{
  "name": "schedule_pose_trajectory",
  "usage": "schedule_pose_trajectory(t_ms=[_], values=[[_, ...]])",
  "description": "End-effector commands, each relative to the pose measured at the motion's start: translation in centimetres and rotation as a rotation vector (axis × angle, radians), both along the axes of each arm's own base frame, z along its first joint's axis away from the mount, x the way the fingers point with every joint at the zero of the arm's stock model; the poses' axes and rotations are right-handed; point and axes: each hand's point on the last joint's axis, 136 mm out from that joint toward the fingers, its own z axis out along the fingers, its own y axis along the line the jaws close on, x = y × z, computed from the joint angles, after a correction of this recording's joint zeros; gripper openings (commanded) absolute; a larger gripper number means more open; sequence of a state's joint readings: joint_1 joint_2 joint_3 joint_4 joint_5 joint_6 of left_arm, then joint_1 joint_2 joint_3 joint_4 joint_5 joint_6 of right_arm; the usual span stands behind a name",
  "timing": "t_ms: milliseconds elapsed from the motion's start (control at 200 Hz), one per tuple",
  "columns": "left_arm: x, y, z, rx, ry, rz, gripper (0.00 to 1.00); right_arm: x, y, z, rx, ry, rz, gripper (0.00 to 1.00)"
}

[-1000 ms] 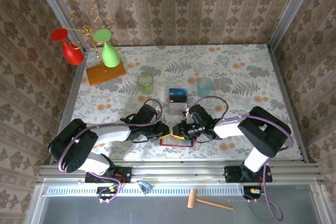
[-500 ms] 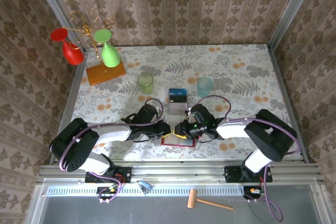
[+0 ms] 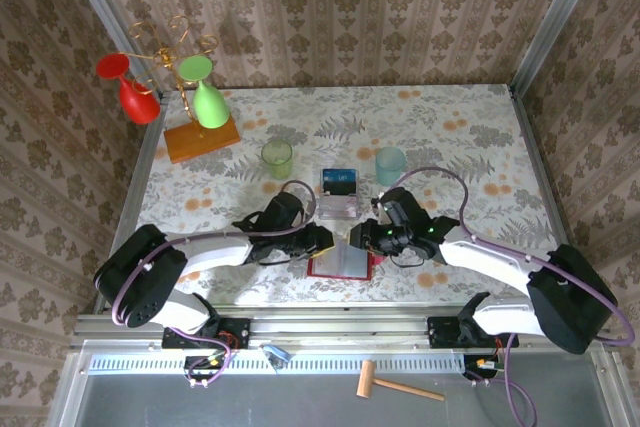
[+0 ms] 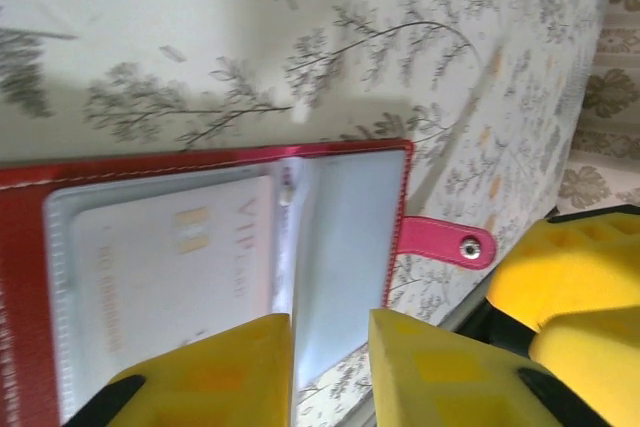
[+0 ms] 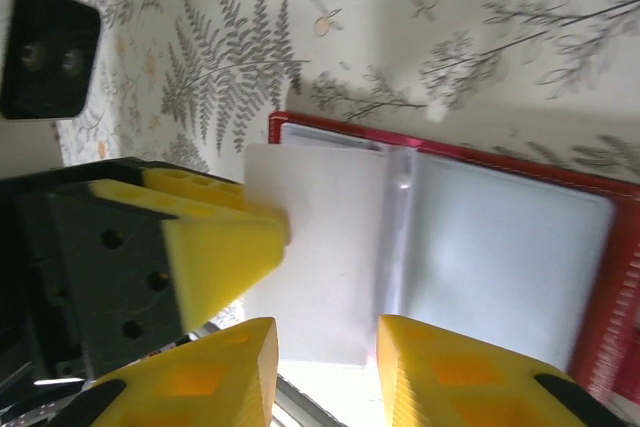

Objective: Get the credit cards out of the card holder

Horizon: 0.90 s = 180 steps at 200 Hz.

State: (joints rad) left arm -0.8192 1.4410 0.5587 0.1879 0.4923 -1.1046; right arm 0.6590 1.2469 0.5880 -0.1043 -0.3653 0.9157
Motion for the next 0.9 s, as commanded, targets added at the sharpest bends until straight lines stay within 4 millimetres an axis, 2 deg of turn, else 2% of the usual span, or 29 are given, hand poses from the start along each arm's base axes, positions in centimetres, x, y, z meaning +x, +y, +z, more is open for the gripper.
schedule_pose_trajectory(t_ms=[0, 240, 510, 895], values=[[0.1, -1.5, 1.4, -0.043, -0.016, -0.036, 0.3, -0.3, -2.5, -0.3, -0.097, 0.005, -0.028, 0.32], [-0.1, -3.1, 2.0, -0.06, -0.02, -0.066, 0.38, -0.6, -4.3, 0.4, -0.092, -0.015, -0.073, 0.34], [-0.5, -5.3, 1.8, -0.074, -0.005, -0.121, 0.54, -1.0, -5.8, 1.0, -0.089, -0.031, -0.111, 0.35], [-1.0, -7.1, 0.9, -0.087, 0.032, -0.153, 0.57, -1.5, -6.4, 1.1, -0.076, -0.032, -0.131, 0.35]])
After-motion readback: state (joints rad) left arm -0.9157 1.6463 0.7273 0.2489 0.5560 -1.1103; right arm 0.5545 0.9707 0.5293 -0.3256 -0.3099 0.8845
